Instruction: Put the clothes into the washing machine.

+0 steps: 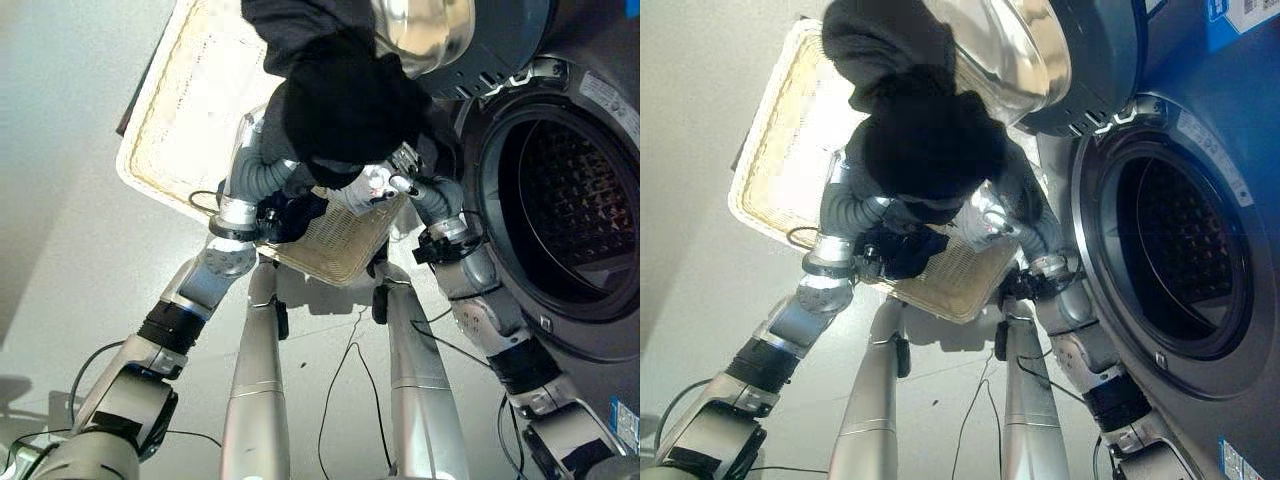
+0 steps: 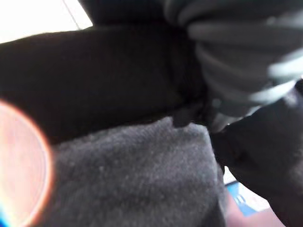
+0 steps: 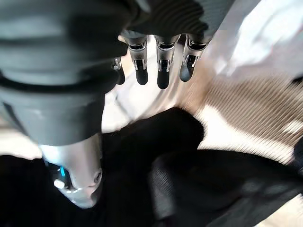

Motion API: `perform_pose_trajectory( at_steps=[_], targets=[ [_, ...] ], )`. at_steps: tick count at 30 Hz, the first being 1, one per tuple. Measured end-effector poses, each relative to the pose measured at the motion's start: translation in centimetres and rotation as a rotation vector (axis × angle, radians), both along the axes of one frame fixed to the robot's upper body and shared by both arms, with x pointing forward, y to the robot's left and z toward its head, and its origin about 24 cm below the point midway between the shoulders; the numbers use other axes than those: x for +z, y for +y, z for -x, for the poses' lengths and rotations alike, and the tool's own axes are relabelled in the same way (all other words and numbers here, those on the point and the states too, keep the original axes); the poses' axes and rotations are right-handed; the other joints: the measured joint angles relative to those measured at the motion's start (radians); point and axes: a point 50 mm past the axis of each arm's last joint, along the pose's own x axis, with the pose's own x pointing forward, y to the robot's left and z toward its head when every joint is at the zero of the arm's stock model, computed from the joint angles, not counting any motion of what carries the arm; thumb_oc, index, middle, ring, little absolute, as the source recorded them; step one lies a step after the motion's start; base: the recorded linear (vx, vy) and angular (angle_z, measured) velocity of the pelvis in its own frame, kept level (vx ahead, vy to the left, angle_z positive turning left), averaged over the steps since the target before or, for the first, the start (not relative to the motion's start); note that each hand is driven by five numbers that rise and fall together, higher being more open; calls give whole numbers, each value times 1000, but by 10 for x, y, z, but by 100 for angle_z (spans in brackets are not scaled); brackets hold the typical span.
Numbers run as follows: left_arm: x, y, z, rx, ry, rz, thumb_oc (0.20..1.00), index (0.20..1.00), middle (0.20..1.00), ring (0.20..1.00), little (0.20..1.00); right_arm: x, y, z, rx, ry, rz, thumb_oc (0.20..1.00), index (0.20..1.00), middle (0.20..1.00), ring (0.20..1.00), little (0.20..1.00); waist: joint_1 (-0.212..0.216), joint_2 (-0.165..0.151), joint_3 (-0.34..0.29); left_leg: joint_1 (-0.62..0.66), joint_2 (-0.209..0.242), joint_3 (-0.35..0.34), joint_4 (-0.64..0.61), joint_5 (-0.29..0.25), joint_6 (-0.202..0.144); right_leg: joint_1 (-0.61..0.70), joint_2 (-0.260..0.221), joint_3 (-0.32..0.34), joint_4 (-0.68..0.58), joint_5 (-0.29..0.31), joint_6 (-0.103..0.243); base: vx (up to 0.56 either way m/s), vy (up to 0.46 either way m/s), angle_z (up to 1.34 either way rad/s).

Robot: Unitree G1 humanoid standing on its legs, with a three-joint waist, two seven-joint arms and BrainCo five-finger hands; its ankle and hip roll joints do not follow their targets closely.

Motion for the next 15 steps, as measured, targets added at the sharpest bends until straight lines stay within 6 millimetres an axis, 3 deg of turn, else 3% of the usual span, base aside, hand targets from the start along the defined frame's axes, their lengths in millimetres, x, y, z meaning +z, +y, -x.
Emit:
perform_pose_trajectory(
  at_steps=[7, 15],
  targets=[
    [11, -9, -5, 42, -26, -143, 200, 200, 200, 200, 200, 21, 15, 1, 124, -49, -35, 1000, 1000, 1000, 1000, 1000, 21, 1, 0, 2, 0, -3, -5, 6, -2, 0, -1, -3, 2, 2, -4, -1, -12, 1],
    [9, -7, -11, 151, -22, -240, 200, 200, 200, 200, 200, 22, 17, 1, 165, -28, -69, 1000, 1000, 1000, 1000, 1000, 23, 1, 0, 4, -2, -8, -7, 11, -1, 10, -4, -10, 0, 2, -3, 0, 0, 0]
  ],
)
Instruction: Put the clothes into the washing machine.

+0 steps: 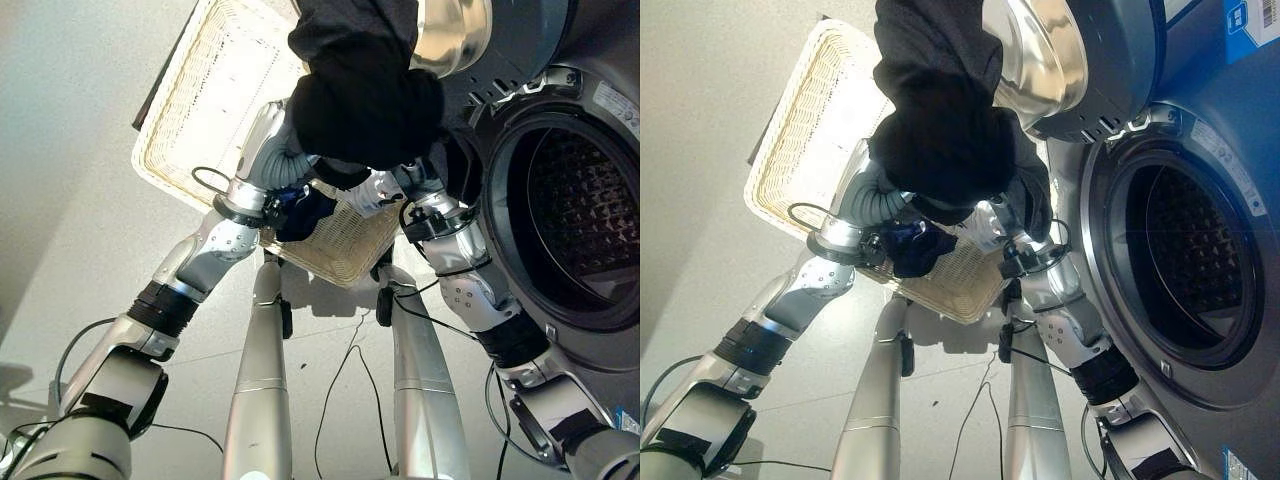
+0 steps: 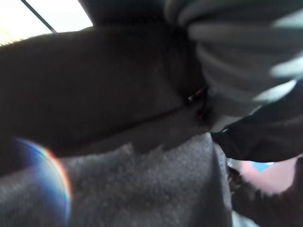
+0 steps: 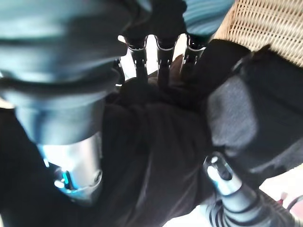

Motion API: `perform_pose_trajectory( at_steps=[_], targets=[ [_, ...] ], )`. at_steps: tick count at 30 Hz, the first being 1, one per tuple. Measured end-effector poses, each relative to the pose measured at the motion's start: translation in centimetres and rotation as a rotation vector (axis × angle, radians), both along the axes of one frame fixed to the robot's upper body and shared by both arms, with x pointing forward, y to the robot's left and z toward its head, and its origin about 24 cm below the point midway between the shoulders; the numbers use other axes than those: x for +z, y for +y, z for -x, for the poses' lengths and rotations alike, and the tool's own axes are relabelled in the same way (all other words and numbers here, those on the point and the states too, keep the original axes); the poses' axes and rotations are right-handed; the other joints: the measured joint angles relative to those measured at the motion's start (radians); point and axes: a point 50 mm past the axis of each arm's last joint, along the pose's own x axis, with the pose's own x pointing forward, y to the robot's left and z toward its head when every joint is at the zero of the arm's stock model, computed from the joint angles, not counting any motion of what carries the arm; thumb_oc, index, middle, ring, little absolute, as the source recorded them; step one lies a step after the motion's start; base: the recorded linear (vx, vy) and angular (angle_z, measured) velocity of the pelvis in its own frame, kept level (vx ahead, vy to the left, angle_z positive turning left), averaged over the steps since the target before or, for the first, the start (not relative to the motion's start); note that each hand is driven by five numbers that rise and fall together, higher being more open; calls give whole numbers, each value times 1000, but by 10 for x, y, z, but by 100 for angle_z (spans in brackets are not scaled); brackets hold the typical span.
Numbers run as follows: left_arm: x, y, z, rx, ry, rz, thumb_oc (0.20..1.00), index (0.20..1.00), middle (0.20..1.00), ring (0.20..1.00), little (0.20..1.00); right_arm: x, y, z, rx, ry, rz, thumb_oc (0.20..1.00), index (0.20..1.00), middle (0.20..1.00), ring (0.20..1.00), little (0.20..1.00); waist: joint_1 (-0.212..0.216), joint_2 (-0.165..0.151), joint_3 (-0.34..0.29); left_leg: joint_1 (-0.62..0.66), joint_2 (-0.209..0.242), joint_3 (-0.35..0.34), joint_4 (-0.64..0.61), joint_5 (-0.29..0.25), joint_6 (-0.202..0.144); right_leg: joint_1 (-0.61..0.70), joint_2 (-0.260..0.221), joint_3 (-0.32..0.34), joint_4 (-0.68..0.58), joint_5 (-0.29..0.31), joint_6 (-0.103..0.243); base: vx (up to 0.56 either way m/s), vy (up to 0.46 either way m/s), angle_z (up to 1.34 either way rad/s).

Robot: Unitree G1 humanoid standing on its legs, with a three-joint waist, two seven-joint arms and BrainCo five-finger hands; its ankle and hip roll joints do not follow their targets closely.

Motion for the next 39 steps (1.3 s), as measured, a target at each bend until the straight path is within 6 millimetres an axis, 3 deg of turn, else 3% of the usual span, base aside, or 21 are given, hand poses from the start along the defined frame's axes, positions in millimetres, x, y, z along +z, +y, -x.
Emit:
perform_pose_trajectory(
  at_steps=[20, 28, 38, 39],
  targets=[
    [-3, 4, -7, 135, -12, -44, 200, 200, 200, 200, 200, 1, 5, 10, 78, -26, 5, 1000, 1000, 1000, 1000, 1000, 0, 1, 0, 0, -1, 1, -18, 1, 1, -2, -4, -5, -13, -2, 2, 0, 0, 0],
    [3, 4, -4, 196, -110, -230, 200, 200, 200, 200, 200, 0, 0, 9, 58, -12, 40, 1000, 1000, 1000, 1000, 1000, -1, 1, 0, 0, -1, 2, -18, 2, 1, -1, -4, -6, -14, -1, 2, 0, 0, 0],
    [5, -12, -2, 159, -133, -482, 200, 200, 200, 200, 200, -5, -6, 7, 30, 38, 27, 1000, 1000, 1000, 1000, 1000, -5, 1, 0, 1, -1, 3, -18, 2, 2, 0, -4, -6, -17, -1, 1, 0, 0, 0],
    [4, -13, -2, 150, -130, -498, 200, 200, 200, 200, 200, -6, -7, 7, 31, 45, 22, 755, 755, 755, 755, 755, -5, 1, 0, 2, -1, 4, -18, 2, 2, 0, -4, -6, -17, 0, 1, 0, 0, 0]
  ],
)
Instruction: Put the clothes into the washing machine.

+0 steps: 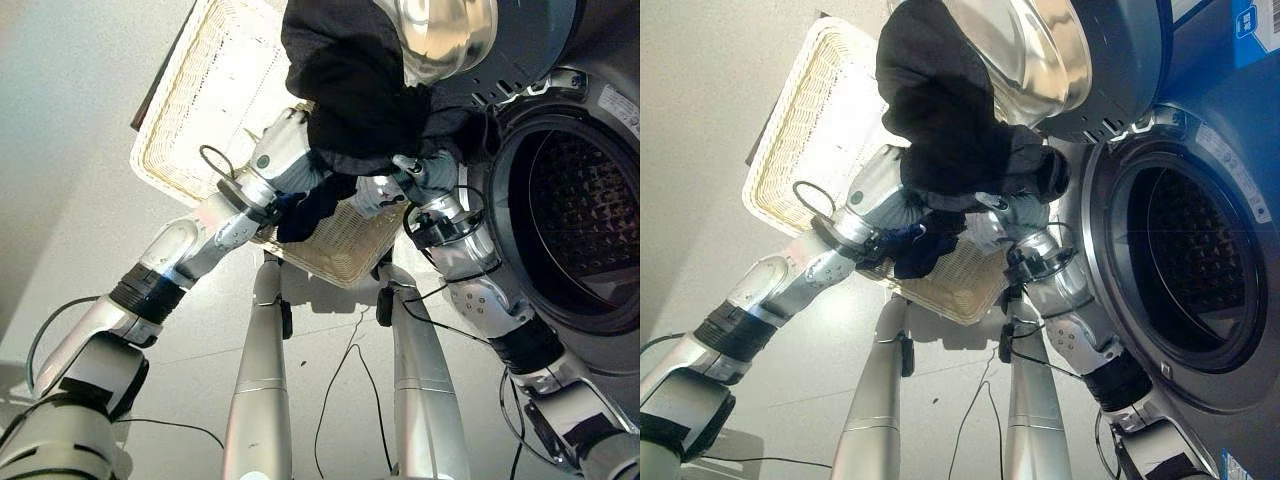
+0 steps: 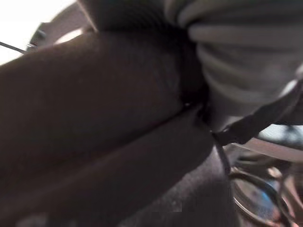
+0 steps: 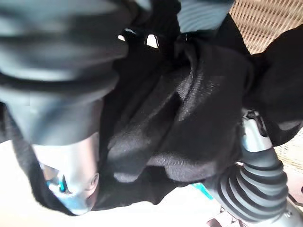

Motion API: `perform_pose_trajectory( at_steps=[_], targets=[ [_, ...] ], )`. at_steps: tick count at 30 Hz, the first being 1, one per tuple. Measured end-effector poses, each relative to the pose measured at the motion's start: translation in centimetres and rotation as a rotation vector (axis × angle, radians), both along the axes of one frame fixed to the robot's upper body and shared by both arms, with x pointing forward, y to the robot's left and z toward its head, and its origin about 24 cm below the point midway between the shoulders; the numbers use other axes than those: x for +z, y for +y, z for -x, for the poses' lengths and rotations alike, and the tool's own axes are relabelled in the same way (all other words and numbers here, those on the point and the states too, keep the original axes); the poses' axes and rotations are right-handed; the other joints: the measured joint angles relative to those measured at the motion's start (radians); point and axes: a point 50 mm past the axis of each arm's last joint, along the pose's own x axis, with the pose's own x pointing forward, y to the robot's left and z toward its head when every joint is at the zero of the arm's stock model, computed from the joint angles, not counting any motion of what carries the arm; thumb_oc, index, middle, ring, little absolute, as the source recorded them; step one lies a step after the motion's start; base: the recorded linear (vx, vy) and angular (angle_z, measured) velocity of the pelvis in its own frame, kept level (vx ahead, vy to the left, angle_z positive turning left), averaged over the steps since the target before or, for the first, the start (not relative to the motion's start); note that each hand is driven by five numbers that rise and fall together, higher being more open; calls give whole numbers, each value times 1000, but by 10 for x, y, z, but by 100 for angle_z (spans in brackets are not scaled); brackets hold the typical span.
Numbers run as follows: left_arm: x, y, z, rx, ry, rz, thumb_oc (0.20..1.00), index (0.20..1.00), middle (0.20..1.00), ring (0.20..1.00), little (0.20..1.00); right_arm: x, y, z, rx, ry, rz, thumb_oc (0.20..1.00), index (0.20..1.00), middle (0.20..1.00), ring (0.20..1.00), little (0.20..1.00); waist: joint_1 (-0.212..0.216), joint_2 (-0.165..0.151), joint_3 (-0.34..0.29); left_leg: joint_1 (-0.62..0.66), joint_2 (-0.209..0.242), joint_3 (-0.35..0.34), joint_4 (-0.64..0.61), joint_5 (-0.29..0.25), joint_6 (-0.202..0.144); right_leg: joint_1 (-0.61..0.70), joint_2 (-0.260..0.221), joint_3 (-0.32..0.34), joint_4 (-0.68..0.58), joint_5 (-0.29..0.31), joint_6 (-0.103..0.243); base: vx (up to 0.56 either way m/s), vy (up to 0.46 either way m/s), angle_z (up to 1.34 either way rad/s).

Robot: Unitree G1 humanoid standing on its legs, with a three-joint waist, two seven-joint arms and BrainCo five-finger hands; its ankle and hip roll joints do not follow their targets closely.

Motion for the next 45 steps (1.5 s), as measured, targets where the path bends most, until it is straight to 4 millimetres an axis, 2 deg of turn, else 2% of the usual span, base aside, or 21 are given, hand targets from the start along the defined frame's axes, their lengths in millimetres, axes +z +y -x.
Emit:
perform_pose_trajectory(
  at_steps=[1, 2, 11, 25, 26, 27, 28, 32, 34, 35, 38, 41, 42, 43, 45],
  targets=[
    [-2, -2, 0, -3, -1, -32, 200, 200, 200, 200, 200, 0, -1, 0, 0, 8, -10, 382, 382, 382, 382, 382, 0, 0, 0, 0, 0, 0, 0, 0, 0, 0, 0, 0, -1, 0, 0, 0, 0, 0],
    [-3, -4, 1, -9, 0, -53, 200, 200, 200, 200, 200, -1, -1, 0, 1, 12, -16, 200, 200, 200, 200, 200, 0, 0, 0, 0, 0, 0, 0, 0, 0, 0, 0, 0, -2, 0, 0, 0, 0, 0],
    [-11, -14, 4, -60, 29, -137, 200, 200, 200, 200, 200, -3, -4, -1, -1, 35, -56, 200, 200, 200, 200, 200, -2, 0, 0, 0, 0, 1, -4, 0, 0, 0, 0, 0, -7, 0, 0, 0, 0, 0],
    [-9, -18, 7, -61, 1, -174, 200, 200, 200, 200, 200, -3, -5, -2, 32, 71, -114, 200, 200, 200, 200, 200, -2, 0, 0, 0, 1, 2, -9, 0, 0, 0, 1, 0, -16, 1, 0, 0, 0, 0],
    [-9, -18, 7, -62, 2, -173, 464, 464, 464, 464, 464, -3, -5, -2, 36, 74, -120, 200, 200, 200, 200, 200, -2, 0, 0, 0, 1, 2, -9, 0, 0, 1, 1, 0, -16, 1, 0, 0, 0, 0],
    [-9, -17, 7, -62, 12, -157, 1000, 1000, 1000, 1000, 1000, -3, -4, -2, 45, 81, -133, 200, 200, 200, 200, 200, -2, 0, 0, 0, 1, 2, -10, 0, 0, 1, 1, 0, -16, 1, 0, 0, 0, 0],
    [-9, -17, 7, -62, 12, -157, 1000, 1000, 1000, 1000, 1000, -3, -4, -2, 45, 81, -133, 200, 200, 200, 200, 200, -2, 0, 0, 0, 1, 2, -10, 0, 0, 1, 1, 0, -16, 1, 0, 0, 0, 0],
    [-16, -12, 3, -57, 142, 28, 1000, 1000, 1000, 1000, 1000, -4, 0, -2, 69, 95, -178, 200, 200, 200, 200, 200, -1, 0, 0, 1, 1, 2, -9, 0, 0, 3, 1, 0, -15, 1, 0, 0, 0, 0],
    [-26, -5, 0, -74, 296, 273, 1000, 1000, 1000, 1000, 1000, -6, 1, -1, 90, 93, -227, 200, 200, 200, 200, 200, 0, 0, 0, 1, 2, 0, -9, 0, 0, 4, 1, -2, -15, 1, 0, 0, -30, 1],
    [-27, -3, -1, -78, 319, 329, 1000, 1000, 1000, 1000, 1000, -7, 2, -2, 94, 96, -240, 200, 200, 200, 200, 200, 0, 0, 0, 2, 1, 0, -9, 0, 0, 5, 1, -2, -15, 1, 0, 0, 0, 0],
    [-39, 14, -7, -89, 445, 662, 1000, 1000, 1000, 1000, 1000, -9, 1, -6, 108, 109, -328, 200, 200, 200, 200, 200, 3, 0, 0, 7, 1, -2, -7, 0, 0, 10, 1, -4, -16, 1, 0, 0, 0, 0],
    [-51, 24, -9, -86, 505, 837, 1000, 1000, 1000, 1000, 1000, -9, -3, -8, 105, 117, -390, 200, 200, 200, 200, 200, 9, 0, 0, 11, 1, -4, -7, 0, 0, 16, 1, -7, -16, 1, 1, 0, 0, 0],
    [-51, 24, -9, -86, 505, 837, 1000, 1000, 1000, 1000, 1000, -9, -3, -8, 105, 117, -390, 200, 200, 200, 200, 200, 9, 0, 0, 11, 1, -4, -7, 0, 0, 16, 1, -7, -16, 1, 1, 0, 0, 0],
    [-60, 32, -12, -93, 526, 1010, 1000, 1000, 1000, 1000, 1000, -10, -11, -13, 82, 127, -450, 200, 200, 200, 200, 200, 17, 0, 0, 12, 1, -6, -5, 0, 0, 18, 1, -8, -15, 0, 1, 0, 0, 0],
    [-66, 37, -16, -79, 539, 1108, 1000, 1000, 1000, 1000, 1000, -11, -19, -17, 56, 136, -489, 200, 200, 200, 200, 200, 25, 0, 0, 12, 2, -6, -5, 0, 0, 19, 1, -9, -15, -2, 5, 0, 0, 0]
  ],
)
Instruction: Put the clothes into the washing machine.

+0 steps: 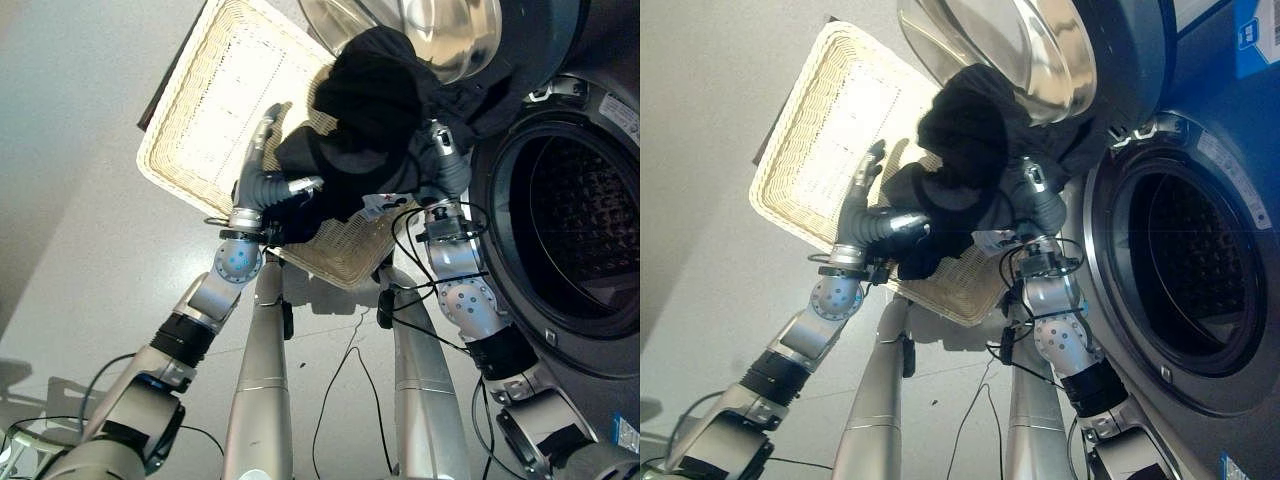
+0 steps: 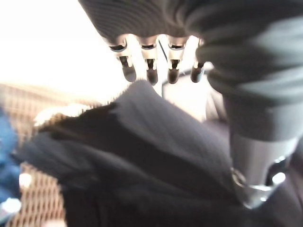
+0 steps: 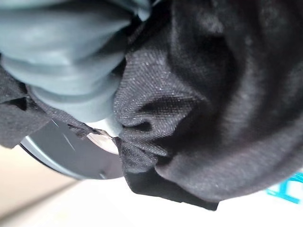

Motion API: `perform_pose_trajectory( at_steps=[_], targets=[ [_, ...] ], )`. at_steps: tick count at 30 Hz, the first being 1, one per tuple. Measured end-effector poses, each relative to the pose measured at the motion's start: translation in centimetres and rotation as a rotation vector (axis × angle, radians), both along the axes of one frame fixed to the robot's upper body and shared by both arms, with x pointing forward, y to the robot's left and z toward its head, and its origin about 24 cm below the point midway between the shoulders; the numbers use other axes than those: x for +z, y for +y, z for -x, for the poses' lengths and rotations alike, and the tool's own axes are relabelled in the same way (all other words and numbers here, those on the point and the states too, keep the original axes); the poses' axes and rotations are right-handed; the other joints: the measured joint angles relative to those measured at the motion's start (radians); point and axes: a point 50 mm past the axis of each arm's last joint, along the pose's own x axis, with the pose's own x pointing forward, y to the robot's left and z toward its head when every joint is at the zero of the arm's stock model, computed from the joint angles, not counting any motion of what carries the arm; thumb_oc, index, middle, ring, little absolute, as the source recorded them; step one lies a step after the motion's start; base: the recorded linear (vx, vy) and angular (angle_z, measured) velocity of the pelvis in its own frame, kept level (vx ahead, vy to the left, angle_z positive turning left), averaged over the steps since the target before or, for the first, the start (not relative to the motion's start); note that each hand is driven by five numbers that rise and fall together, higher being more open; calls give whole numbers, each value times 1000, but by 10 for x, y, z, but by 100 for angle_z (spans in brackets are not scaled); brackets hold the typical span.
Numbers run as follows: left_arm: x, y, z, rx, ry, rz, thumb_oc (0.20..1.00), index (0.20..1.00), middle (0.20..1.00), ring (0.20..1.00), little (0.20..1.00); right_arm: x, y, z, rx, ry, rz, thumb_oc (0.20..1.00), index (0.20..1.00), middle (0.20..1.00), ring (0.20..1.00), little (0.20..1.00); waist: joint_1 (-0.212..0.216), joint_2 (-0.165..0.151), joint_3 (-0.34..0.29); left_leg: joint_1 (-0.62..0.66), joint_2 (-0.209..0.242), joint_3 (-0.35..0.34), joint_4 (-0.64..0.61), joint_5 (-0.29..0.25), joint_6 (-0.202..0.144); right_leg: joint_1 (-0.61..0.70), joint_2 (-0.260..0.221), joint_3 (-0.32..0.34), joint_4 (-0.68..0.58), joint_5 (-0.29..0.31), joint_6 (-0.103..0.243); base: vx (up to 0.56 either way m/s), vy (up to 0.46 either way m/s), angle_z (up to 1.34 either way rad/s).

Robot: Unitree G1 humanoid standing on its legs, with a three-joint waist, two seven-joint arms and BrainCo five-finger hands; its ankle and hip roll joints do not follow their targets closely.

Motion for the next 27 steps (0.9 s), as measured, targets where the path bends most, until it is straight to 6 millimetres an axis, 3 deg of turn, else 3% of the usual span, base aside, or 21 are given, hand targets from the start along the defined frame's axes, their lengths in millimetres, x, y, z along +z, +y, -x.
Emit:
perform_pose_trajectory(
  at_steps=[4, 11, 15, 22, 27],
  targets=[
    [-2, 17, -3, 66, 0, 176, 1000, 1000, 1000, 1000, 1000, 0, -15, -12, -66, 43, -39, 200, 200, 200, 200, 200, 2, 0, 0, 0, -1, -1, 0, 1, 2, 3, -2, -2, -2, 1, -1, 0, 0, 0],
    [9, 25, -11, 110, -48, 218, 1000, 1000, 1000, 1000, 1000, -14, -33, -25, -127, 130, -50, 200, 200, 200, 200, 200, -2, 0, 0, 1, -1, -1, 3, 1, 2, 6, -2, -3, -4, 5, -4, 0, 0, 0],
    [4, 33, -16, 157, -34, 215, 1000, 1000, 1000, 1000, 1000, -32, -54, -39, -194, 240, -47, 200, 200, 200, 200, 200, -3, 0, 0, 1, 0, 0, 3, 1, 2, 7, -1, -3, -8, 7, -2, 0, 0, 0],
    [-6, 48, -22, 206, -1, 237, 1000, 1000, 1000, 1000, 1000, -82, -98, -52, -297, 476, -57, 200, 200, 200, 200, 200, -8, 0, 0, 1, 2, 1, 0, 1, 2, 11, 1, -3, -23, 14, -3, 1, 6, -1],
    [-5, 59, -23, 249, -6, 220, 1000, 1000, 1000, 1000, 1000, -106, -111, -53, -321, 587, -83, 200, 200, 200, 200, 200, -27, 0, 0, 1, 4, 3, -2, 1, 2, 11, 3, -2, -29, 16, -2, 2, 3, -1]
  ],
)
